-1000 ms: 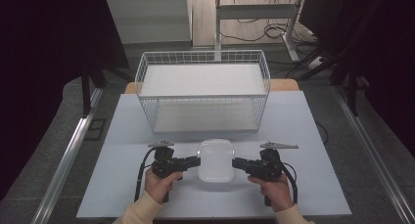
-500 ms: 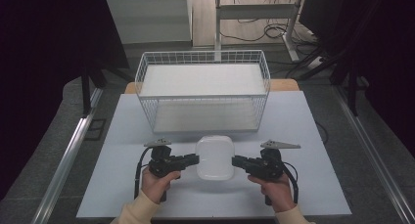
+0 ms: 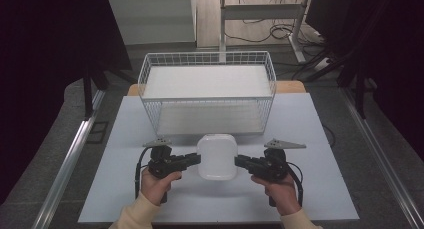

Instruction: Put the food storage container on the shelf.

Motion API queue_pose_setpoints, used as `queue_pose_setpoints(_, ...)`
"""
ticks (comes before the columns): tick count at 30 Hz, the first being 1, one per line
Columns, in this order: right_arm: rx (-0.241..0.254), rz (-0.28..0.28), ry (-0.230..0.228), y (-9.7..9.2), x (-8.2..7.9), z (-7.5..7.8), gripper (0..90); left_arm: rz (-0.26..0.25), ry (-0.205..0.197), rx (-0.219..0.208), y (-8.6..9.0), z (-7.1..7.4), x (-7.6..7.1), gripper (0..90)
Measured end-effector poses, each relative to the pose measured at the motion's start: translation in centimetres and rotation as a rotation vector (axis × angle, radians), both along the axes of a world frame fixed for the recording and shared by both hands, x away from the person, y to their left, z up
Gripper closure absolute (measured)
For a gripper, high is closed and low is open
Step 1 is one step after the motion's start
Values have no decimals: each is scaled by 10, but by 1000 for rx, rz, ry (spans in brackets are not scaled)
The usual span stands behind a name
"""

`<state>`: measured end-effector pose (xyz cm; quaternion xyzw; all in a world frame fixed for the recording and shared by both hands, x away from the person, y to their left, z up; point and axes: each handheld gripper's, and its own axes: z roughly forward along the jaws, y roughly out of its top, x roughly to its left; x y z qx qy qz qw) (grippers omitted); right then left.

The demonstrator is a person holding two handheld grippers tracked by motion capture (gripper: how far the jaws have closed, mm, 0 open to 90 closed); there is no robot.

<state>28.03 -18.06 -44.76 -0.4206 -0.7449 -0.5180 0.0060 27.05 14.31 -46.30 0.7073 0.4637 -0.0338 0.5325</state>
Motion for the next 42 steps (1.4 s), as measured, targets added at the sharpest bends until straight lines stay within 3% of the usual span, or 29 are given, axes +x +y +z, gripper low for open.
queue_pose_setpoints(20, 29, 19, -46, 7, 11, 27, 800, 8, -50, 12, 9, 32, 10, 778)
queue_pose_setpoints(42, 41, 45, -121, 14, 17, 73, 801, 13, -114, 10, 17, 77, 13, 777)
